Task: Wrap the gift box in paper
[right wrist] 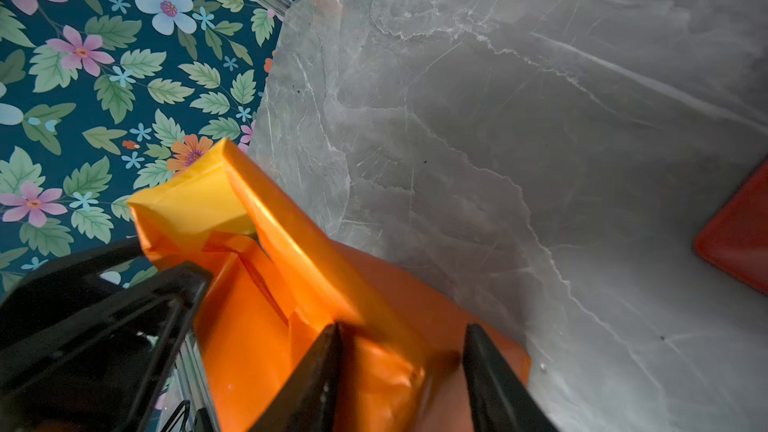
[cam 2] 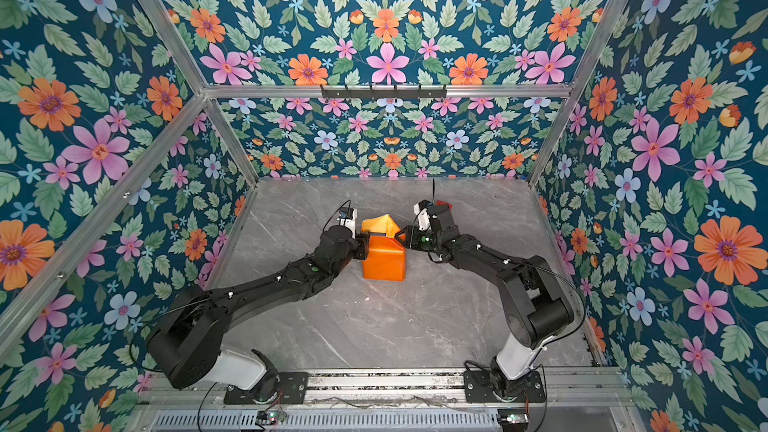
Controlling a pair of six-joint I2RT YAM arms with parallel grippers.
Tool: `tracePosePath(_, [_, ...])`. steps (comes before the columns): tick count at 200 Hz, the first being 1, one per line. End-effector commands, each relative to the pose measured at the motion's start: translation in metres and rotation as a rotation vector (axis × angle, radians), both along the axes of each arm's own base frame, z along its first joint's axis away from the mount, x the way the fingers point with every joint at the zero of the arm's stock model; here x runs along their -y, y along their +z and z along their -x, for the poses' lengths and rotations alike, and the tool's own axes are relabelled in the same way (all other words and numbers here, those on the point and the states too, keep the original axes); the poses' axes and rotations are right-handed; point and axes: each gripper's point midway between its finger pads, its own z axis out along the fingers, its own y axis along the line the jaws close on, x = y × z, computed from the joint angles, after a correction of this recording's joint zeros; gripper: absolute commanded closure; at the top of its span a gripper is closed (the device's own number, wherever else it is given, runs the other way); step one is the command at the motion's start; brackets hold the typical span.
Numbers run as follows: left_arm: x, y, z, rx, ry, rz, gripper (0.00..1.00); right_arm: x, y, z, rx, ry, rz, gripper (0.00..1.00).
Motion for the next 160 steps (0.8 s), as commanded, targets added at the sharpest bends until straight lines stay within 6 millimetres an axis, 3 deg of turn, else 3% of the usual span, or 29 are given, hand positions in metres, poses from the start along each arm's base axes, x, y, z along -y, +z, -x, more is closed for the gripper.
tracePosePath(1, [0.0,0.012,0.005,0.015,-0.01,0.041,0.37,0.015,-0.035,0.018,-0.114,-0.024,0.092,0.52])
tracePosePath(33, [-0.003,0.029,0.02,0.034,-0.055,0.095,0.27,0.016,-0.037,0.025,-0.112,-0.018,0.086,0.52])
tracePosePath(54, [-0.022,0.036,0.025,0.037,-0.012,0.155,0.24,0.016,-0.041,0.027,-0.118,-0.014,0.088,0.52])
tracePosePath(77, [-0.054,0.026,0.018,-0.031,0.069,0.253,0.23,0.016,-0.041,0.028,-0.118,-0.012,0.089,0.52])
tracePosePath(80, [-0.056,0.025,0.017,-0.042,0.075,0.261,0.23,0.016,-0.029,0.028,-0.091,-0.013,0.077,0.52])
tracePosePath(93, [-0.063,0.015,0.014,-0.092,0.092,0.269,0.23,0.016,-0.027,0.028,-0.084,-0.014,0.074,0.52])
tracePosePath(127, [-0.047,-0.006,0.009,-0.186,0.037,0.247,0.25,0.014,-0.025,0.027,-0.08,-0.009,0.072,0.52])
tracePosePath(160, [-0.029,-0.013,0.009,-0.216,-0.032,0.266,0.26,0.013,-0.025,0.027,-0.077,-0.008,0.072,0.53])
